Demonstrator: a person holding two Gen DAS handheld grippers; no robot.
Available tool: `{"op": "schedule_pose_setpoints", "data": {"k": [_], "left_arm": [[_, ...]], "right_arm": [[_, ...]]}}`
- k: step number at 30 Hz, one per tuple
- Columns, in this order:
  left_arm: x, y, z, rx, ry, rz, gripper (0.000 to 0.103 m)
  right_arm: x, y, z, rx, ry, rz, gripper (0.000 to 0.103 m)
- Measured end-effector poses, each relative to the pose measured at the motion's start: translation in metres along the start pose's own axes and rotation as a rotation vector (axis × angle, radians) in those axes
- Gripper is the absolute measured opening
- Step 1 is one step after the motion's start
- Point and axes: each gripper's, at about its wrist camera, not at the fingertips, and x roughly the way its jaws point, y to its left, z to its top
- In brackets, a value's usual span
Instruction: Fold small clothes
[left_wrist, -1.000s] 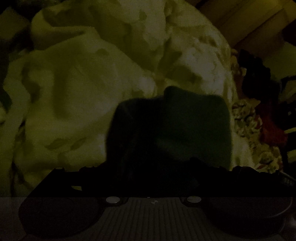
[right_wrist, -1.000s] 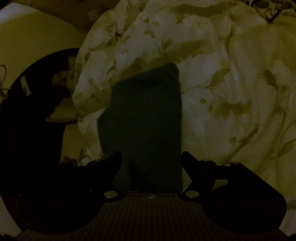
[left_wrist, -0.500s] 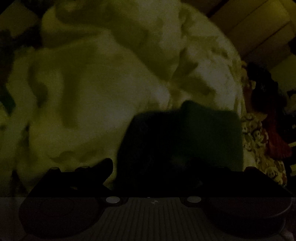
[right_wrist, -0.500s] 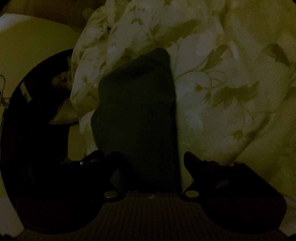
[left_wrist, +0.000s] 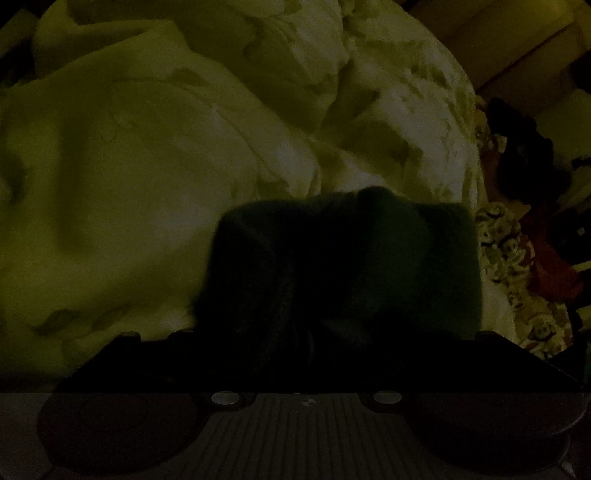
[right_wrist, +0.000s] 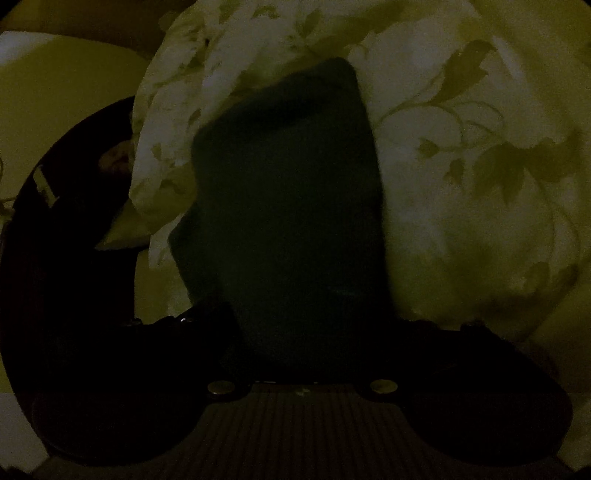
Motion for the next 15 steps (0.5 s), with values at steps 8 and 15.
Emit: {"op": "schedule_pose_setpoints", "data": {"k": [8,15], "left_arm": [[-0.009,-0.035,-0.005,0.108,-0.007,0.13,0.103],[-0.028,-0.054,-0.015,0.179,-0.035,0.167,0.103]], "right_arm": [[-0.006,0.012,-0.012,-0.017,-0.059,-0.033,0.055],[-0.021,0.028,-0.022,-0.054,-0.095,-0.069,0.051]]}}
